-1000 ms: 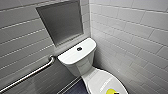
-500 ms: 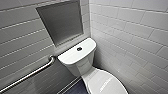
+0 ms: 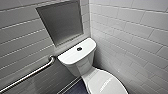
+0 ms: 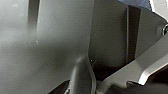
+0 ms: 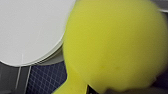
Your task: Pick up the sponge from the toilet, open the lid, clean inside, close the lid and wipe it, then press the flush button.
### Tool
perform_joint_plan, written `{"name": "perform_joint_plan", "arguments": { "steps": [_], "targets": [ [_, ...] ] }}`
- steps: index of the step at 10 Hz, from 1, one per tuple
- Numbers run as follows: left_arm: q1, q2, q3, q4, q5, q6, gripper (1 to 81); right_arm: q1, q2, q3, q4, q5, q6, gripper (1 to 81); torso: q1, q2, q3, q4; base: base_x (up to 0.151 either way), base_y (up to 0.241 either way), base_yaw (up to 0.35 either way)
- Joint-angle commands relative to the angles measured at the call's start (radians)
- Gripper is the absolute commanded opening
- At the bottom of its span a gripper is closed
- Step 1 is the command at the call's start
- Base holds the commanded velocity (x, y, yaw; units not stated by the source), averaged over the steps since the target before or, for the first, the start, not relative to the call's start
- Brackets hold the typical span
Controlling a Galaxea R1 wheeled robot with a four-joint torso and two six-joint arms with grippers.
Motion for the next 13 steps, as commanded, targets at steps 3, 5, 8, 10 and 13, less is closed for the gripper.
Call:
{"name": "perform_joint_plan", "arguments": {
  "steps": [3,5,8,10,13],
  "targets": [
    [-0.006,0.009,-0.048,-0.008,0.050,0.001,81.1,-0.185,0.028,-0.079,-0.238,-0.076,0.131,1.0,0.000,0.000,0.000,0.000,0.000,0.000,0.000],
    [-0.009,0.009,-0.048,0.004,0.050,0.003,81.1,-0.277,0.075,-0.120,-0.304,-0.077,0.131,1.0,-0.066,0.102,0.000,0.000,0.000,0.000,0.000],
    [-0.014,0.010,-0.042,0.005,0.048,0.005,81.1,-0.354,0.124,-0.149,-0.344,-0.077,0.131,1.0,-0.113,0.176,0.103,0.000,0.000,0.000,0.000],
    [-0.015,0.010,-0.045,0.005,0.048,0.005,81.1,-0.380,0.166,-0.189,-0.354,-0.077,0.131,1.0,-0.148,0.232,0.149,0.000,0.000,0.000,0.000],
    [-0.015,0.007,-0.048,0.005,0.050,0.005,81.1,-0.397,0.236,-0.277,-0.376,-0.114,0.131,1.0,-0.218,0.338,0.258,0.000,0.000,0.000,0.000]
  ]
}}
